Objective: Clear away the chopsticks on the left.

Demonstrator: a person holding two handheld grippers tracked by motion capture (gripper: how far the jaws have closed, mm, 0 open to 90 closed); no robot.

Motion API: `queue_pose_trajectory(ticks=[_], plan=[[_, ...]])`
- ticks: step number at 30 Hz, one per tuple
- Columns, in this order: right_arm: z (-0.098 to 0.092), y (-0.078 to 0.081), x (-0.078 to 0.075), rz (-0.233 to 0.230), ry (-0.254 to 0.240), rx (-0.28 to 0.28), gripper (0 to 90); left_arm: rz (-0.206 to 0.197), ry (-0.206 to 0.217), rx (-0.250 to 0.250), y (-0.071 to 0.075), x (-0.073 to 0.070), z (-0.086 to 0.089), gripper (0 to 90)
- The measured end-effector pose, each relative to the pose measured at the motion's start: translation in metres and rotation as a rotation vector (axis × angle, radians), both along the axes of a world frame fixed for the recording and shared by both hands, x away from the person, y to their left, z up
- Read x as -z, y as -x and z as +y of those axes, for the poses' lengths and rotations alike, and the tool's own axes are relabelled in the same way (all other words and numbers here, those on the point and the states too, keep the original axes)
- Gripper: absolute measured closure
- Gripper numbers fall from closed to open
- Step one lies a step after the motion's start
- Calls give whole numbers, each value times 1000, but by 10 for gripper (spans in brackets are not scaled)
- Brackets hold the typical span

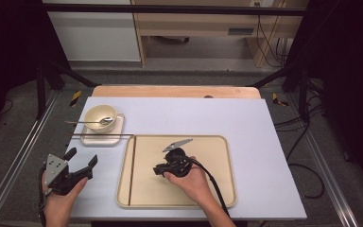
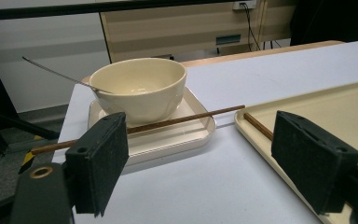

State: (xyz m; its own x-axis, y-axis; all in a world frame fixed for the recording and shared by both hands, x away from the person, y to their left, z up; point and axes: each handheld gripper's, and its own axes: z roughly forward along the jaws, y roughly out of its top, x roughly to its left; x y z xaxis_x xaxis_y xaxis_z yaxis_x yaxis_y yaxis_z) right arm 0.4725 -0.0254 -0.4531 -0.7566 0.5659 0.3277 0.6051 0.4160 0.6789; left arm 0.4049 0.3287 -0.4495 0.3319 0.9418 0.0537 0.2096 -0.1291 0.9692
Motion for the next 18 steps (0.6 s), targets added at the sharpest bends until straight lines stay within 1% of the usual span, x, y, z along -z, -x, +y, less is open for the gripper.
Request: queue_pose_trajectory(ticks=[2, 4, 6, 7, 9, 11, 13, 14, 15, 16, 17, 18], plan=[[-10, -1, -1, -26, -12, 16, 663, 1, -6, 5, 0, 0, -1, 185], [-21, 0, -4, -56, -5, 33, 579, 5, -16, 14, -1, 1, -1, 183], [-33, 2, -7, -85, -2, 49, 492, 15, -17, 25, -2, 2, -2, 182], [-40, 2, -8, -96, -9, 55, 446, 16, -25, 29, -3, 3, -2, 181], [-54, 3, -11, -103, -26, 70, 366, 27, -51, 43, -5, 3, -3, 181], [-68, 5, -14, -116, -35, 87, 291, 42, -71, 64, -7, 3, -3, 181], [-82, 8, -16, -146, -33, 89, 214, 52, -114, 82, -10, 2, -4, 180], [-89, 10, -17, -165, -27, 97, 189, 60, -131, 93, -12, 0, -4, 177], [-96, 12, -18, -179, -22, 116, 180, 70, -156, 107, -14, -2, -4, 176], [-103, 14, -19, -197, -18, 131, 175, 72, -178, 114, -16, -4, -4, 176], [-110, 15, -20, -213, -13, 148, 167, 78, -219, 124, -19, -8, -3, 175], [-118, 17, -20, -236, 0, 174, 166, 82, -243, 130, -20, -10, -2, 175]])
